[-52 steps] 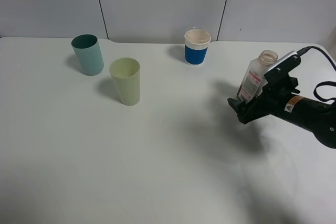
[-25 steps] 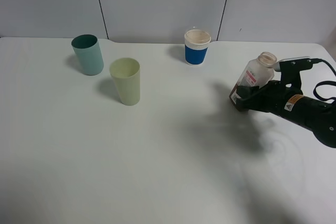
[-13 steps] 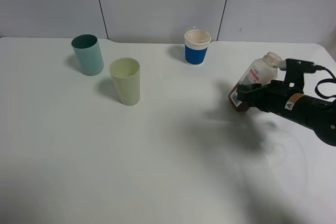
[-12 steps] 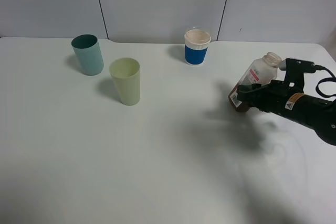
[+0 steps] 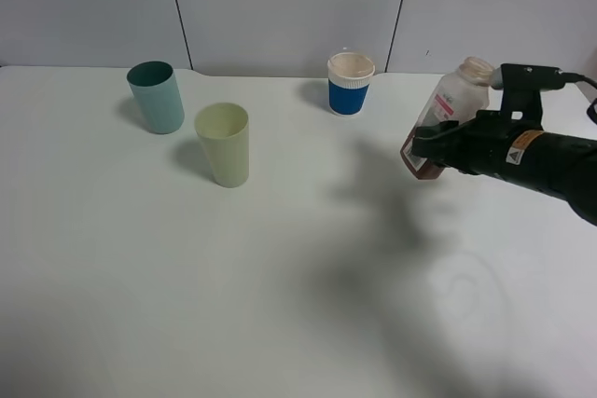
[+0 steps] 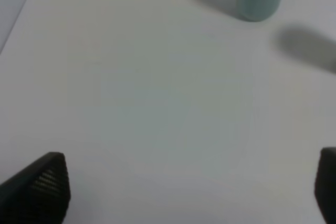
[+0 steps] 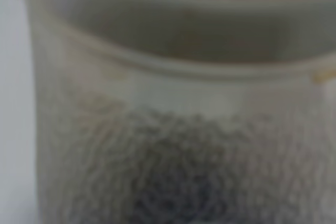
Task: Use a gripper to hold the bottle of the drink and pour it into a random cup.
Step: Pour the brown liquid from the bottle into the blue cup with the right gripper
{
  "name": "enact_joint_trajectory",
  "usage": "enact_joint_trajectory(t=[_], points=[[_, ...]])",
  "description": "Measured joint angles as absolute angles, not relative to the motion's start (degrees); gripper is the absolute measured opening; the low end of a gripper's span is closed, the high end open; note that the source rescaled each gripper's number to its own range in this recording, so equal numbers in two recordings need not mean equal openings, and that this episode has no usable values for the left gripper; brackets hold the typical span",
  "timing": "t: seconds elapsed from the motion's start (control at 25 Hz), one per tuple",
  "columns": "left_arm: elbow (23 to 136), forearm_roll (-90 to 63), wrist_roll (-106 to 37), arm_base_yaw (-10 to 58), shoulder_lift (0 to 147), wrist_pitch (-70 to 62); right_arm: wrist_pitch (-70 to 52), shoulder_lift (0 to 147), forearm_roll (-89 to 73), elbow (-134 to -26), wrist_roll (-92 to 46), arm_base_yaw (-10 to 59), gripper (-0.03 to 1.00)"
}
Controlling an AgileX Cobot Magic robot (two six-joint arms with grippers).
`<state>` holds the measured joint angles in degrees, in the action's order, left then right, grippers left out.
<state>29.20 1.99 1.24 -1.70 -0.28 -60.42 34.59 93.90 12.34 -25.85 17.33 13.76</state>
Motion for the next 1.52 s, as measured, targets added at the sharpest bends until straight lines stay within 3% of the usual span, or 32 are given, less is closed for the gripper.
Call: enact_joint_trajectory(t=[0.36,0.6,1.0,1.52], points=[[29.2,1.99,1.24,-1.7,-0.28,-60.42,12.24,93.54,6.89,-42.33,11.41,25.84,0.0],[29.2,1.99,1.24,-1.7,-0.28,-60.42,4.24,97.78,5.56,-54.18,11.44,27.25,0.0],[29.2,1.99,1.24,-1.7,-0.28,-60.42,3.02,108.09,8.45,-62.77,20.58,27.25,0.0],[29.2,1.99,1.24,-1.7,-0.28,-60.42,14.09,109.61,13.46,-62.97,40.54,27.25,0.0]])
